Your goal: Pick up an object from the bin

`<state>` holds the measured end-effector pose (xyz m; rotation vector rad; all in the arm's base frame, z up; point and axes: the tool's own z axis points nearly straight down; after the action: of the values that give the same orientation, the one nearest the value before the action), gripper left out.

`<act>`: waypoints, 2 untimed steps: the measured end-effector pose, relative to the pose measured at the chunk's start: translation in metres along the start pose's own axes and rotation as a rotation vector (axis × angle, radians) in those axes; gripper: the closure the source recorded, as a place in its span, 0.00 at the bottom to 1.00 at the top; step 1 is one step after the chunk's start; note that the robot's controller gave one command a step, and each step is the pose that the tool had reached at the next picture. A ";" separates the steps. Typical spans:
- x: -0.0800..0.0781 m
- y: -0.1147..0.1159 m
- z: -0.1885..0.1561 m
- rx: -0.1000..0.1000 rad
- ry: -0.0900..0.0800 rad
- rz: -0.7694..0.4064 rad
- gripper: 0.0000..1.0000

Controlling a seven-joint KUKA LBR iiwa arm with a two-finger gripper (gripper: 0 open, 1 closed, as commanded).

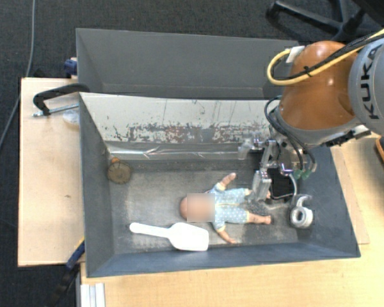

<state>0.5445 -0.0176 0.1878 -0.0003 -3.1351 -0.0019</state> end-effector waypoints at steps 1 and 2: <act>-0.002 0.000 -0.004 0.001 -0.009 -0.001 0.00; -0.011 0.005 0.034 0.001 -0.012 -0.066 0.00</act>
Offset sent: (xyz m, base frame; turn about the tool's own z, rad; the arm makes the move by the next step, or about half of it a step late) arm 0.0232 0.0148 -0.1178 -0.1900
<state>0.5557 -0.0125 0.1536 0.1029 -3.1459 -0.0012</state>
